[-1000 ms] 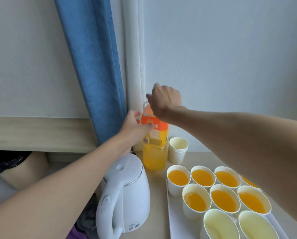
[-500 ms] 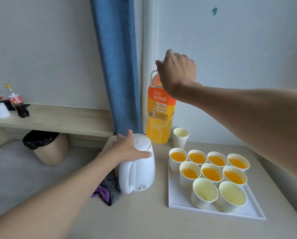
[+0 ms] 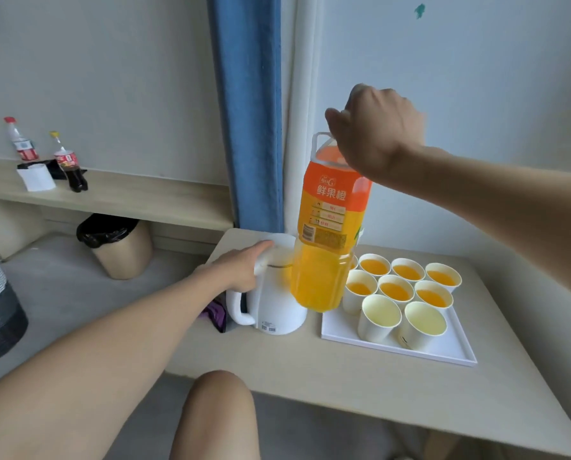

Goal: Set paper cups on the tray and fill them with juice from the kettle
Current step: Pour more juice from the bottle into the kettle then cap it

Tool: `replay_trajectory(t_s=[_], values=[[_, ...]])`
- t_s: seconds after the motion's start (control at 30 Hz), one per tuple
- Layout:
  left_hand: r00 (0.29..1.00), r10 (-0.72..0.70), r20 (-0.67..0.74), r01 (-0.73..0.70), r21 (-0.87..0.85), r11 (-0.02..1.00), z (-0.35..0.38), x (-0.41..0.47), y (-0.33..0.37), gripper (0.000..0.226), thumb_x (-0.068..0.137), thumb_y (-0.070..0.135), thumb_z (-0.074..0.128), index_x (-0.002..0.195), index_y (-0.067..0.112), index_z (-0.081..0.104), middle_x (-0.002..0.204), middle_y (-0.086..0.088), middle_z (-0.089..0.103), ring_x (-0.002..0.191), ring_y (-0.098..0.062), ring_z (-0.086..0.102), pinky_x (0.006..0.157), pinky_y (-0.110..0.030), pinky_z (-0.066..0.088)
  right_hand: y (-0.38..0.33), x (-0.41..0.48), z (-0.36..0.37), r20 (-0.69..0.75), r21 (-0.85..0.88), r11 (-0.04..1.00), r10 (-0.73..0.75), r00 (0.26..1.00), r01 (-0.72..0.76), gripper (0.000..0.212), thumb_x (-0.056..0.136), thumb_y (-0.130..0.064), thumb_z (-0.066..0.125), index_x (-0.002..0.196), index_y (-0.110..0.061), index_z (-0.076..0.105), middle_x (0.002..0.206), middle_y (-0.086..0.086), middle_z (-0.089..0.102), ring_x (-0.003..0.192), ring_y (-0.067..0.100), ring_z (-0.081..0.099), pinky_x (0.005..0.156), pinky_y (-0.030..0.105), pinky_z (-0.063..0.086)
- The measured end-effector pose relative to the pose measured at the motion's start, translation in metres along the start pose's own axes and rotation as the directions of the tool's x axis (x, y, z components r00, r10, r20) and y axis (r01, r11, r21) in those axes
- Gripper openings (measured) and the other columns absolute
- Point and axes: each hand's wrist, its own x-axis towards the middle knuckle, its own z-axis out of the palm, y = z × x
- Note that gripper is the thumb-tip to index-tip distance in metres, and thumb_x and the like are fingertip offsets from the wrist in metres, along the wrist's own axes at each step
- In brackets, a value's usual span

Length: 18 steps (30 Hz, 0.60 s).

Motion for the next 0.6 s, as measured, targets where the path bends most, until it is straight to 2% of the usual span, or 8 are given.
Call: replay_trajectory(t_s=[0.1, 0.23, 0.33, 0.43, 0.5, 0.6], values=[[1.0, 0.023, 0.011, -0.024, 0.067, 0.997, 0.002, -0.002, -0.006, 0.099, 0.093, -0.003, 0.05, 0.161, 0.051, 0.004, 0.131, -0.016, 0.055, 0.091, -0.029, 0.059, 0.065, -0.035, 0.043, -0.002, -0.029, -0.001, 0.04, 0.027, 0.999, -0.025, 0.999, 0.024, 0.032, 0.098, -0.039, 0.04, 0.088, -0.011, 0.052, 0.085, 0.01, 0.055, 0.078, 0.037, 0.054, 0.061, 0.036, 0.037], [0.997, 0.069, -0.035, -0.064, 0.113, 0.991, 0.008, -0.006, -0.008, 0.094, 0.094, -0.005, 0.043, 0.16, 0.051, 0.007, 0.159, -0.02, 0.03, 0.104, -0.034, 0.062, 0.079, -0.041, 0.053, -0.001, -0.066, 0.008, 0.106, 0.07, 0.997, -0.033, 0.994, 0.026, 0.031, 0.098, -0.04, 0.04, 0.087, -0.013, 0.05, 0.087, 0.011, 0.06, 0.078, 0.035, 0.057, 0.062, 0.037, 0.044], [0.993, 0.088, -0.081, -0.077, 0.129, 0.989, 0.011, -0.011, -0.003, 0.089, 0.096, -0.002, 0.039, 0.162, 0.049, 0.008, 0.162, -0.02, 0.021, 0.104, -0.036, 0.063, 0.077, -0.04, 0.05, 0.002, -0.088, 0.015, 0.167, 0.074, 0.997, -0.027, 0.986, 0.014, 0.033, 0.099, -0.041, 0.039, 0.092, -0.012, 0.053, 0.091, 0.01, 0.064, 0.079, 0.033, 0.058, 0.065, 0.036, 0.045], [0.989, 0.104, -0.106, -0.094, 0.097, 0.991, 0.014, -0.008, -0.004, 0.087, 0.096, 0.003, 0.039, 0.161, 0.052, 0.008, 0.151, -0.02, 0.035, 0.104, -0.038, 0.062, 0.078, -0.04, 0.048, 0.007, -0.103, 0.022, 0.214, 0.065, 0.998, -0.033, 0.976, 0.02, 0.034, 0.1, -0.042, 0.038, 0.095, -0.012, 0.053, 0.092, 0.01, 0.065, 0.08, 0.032, 0.058, 0.063, 0.035, 0.043], [0.985, 0.126, -0.115, -0.119, 0.066, 0.991, 0.014, -0.006, -0.006, 0.091, 0.094, 0.001, 0.042, 0.16, 0.053, 0.008, 0.136, -0.018, 0.049, 0.104, -0.036, 0.06, 0.076, -0.039, 0.046, 0.01, -0.11, 0.027, 0.239, 0.054, 0.998, -0.04, 0.97, 0.028, 0.033, 0.101, -0.043, 0.038, 0.094, -0.014, 0.051, 0.093, 0.009, 0.066, 0.078, 0.031, 0.057, 0.062, 0.035, 0.041], [0.983, 0.117, -0.14, -0.116, 0.012, 0.993, 0.013, -0.008, -0.01, 0.103, 0.086, -0.014, 0.046, 0.158, 0.05, 0.009, 0.106, -0.017, 0.058, 0.081, -0.032, 0.06, 0.064, -0.038, 0.042, 0.013, -0.115, 0.032, 0.267, 0.028, 0.998, -0.058, 0.962, 0.052, 0.032, 0.102, -0.045, 0.037, 0.091, -0.016, 0.046, 0.093, 0.008, 0.065, 0.078, 0.031, 0.056, 0.062, 0.035, 0.042]])
